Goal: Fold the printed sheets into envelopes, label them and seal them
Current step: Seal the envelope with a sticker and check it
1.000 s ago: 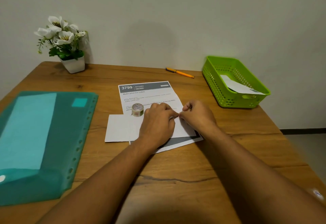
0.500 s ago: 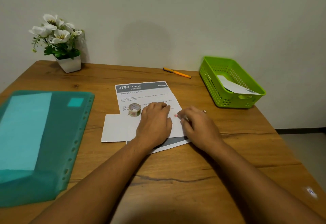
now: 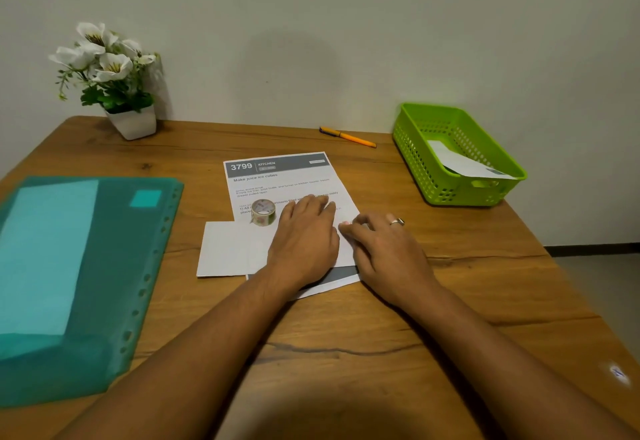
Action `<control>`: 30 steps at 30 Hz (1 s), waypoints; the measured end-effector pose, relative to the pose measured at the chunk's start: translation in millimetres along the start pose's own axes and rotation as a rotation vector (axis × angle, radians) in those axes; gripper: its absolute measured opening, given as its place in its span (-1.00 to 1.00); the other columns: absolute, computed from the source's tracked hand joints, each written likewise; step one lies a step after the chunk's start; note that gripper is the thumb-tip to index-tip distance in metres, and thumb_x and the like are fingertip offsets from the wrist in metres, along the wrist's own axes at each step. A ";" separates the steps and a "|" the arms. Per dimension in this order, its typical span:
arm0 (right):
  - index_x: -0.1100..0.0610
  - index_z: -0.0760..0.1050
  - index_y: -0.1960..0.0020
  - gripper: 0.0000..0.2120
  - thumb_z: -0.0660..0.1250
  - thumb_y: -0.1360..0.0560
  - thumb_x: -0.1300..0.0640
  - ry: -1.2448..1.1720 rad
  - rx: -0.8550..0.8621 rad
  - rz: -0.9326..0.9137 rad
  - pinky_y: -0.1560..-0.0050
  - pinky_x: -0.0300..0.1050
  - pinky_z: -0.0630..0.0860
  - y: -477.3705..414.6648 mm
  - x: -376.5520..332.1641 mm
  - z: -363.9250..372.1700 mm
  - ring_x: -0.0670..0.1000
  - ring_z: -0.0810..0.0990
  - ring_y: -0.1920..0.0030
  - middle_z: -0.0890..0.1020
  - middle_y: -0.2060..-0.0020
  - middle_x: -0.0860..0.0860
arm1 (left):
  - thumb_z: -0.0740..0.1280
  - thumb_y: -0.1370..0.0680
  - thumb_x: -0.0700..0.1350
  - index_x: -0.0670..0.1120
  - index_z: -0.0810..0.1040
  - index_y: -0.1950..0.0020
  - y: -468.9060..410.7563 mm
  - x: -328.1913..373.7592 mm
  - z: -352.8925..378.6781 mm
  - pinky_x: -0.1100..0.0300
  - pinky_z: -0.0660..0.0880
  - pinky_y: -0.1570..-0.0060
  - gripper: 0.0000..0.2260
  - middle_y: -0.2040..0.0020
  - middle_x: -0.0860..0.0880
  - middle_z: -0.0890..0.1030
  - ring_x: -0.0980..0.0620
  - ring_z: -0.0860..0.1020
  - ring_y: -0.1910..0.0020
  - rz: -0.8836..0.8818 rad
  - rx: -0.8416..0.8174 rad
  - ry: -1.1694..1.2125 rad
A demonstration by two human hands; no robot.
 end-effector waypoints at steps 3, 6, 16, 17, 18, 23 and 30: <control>-0.04 0.52 -0.39 -0.63 0.18 -0.63 0.04 0.050 -0.012 0.053 0.21 -0.04 0.49 -7.0 -3.8 4.8 0.07 0.49 -0.02 0.55 -0.13 -0.01 | 0.09 -0.69 -0.04 -0.08 0.31 -0.60 -0.1 -0.2 0.3 -0.08 0.08 -0.59 -0.54 -0.59 -0.07 0.31 -0.04 0.20 -0.59 -0.003 0.003 0.010; 0.03 0.59 -0.34 -0.67 0.20 -0.64 0.03 0.060 0.018 0.088 0.19 -0.07 0.47 -6.5 -7.3 5.4 0.07 0.52 -0.02 0.58 -0.10 -0.01 | 0.10 -0.69 -0.04 -0.07 0.33 -0.59 0.8 -0.1 -0.2 -0.08 0.08 -0.59 -0.54 -0.59 -0.06 0.33 -0.03 0.21 -0.58 -0.010 0.008 0.013; 0.02 0.66 -0.23 -0.74 0.28 -0.63 0.00 -0.018 0.083 0.130 0.13 -0.07 0.54 0.3 -4.5 2.9 0.00 0.53 -0.04 0.65 -0.11 -0.06 | 0.40 -0.59 -0.06 0.04 0.60 -0.32 12.5 -4.7 -25.0 -0.02 0.46 -0.26 -0.70 -0.27 0.04 0.54 0.03 0.41 -0.31 -0.068 0.326 0.274; 0.02 0.66 -0.23 -0.74 0.29 -0.63 0.00 -0.017 0.084 0.133 0.13 -0.08 0.54 0.1 -4.3 3.2 -0.01 0.53 -0.05 0.65 -0.11 -0.06 | 0.42 -0.58 -0.05 0.05 0.62 -0.28 14.5 -5.7 -31.0 -0.01 0.47 -0.24 -0.74 -0.25 0.04 0.55 0.03 0.42 -0.29 -0.081 0.373 0.256; 0.02 0.65 -0.23 -0.74 0.29 -0.63 0.00 -0.015 0.083 0.136 0.13 -0.08 0.54 0.2 -3.9 3.5 -0.01 0.53 -0.05 0.65 -0.11 -0.06 | 0.43 -0.58 -0.03 0.06 0.63 -0.25 16.6 -7.4 -38.1 -0.01 0.47 -0.23 -0.76 -0.22 0.03 0.56 0.03 0.44 -0.27 -0.091 0.415 0.244; 0.03 0.66 -0.22 -0.76 0.30 -0.63 0.02 -0.042 0.099 0.131 0.14 -0.11 0.52 1.2 -3.7 4.4 0.02 0.55 -0.07 0.67 -0.11 -0.06 | 0.45 -0.54 0.14 0.10 0.57 -0.31 27.1 -40.0 -70.3 0.01 0.40 -0.25 -0.64 -0.26 0.04 0.51 0.01 0.41 -0.27 -0.215 0.413 0.063; 0.02 0.65 -0.22 -0.78 0.33 -0.62 0.04 -0.069 0.106 0.129 0.15 -0.15 0.45 1.8 -2.3 5.7 0.02 0.55 -0.09 0.66 -0.11 -0.06 | 0.50 -0.48 0.18 0.07 0.44 -0.48 26.1 -78.5 -72.7 -0.12 0.43 -0.30 -0.39 -0.29 0.05 0.62 -0.03 0.53 -0.27 -0.399 0.176 0.081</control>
Point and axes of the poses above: each hand's wrist, its own y-axis away from the middle knuckle, its own z-axis out of the palm, x = y × z, the point moved 2 cm from there along -y, towards the middle knuckle
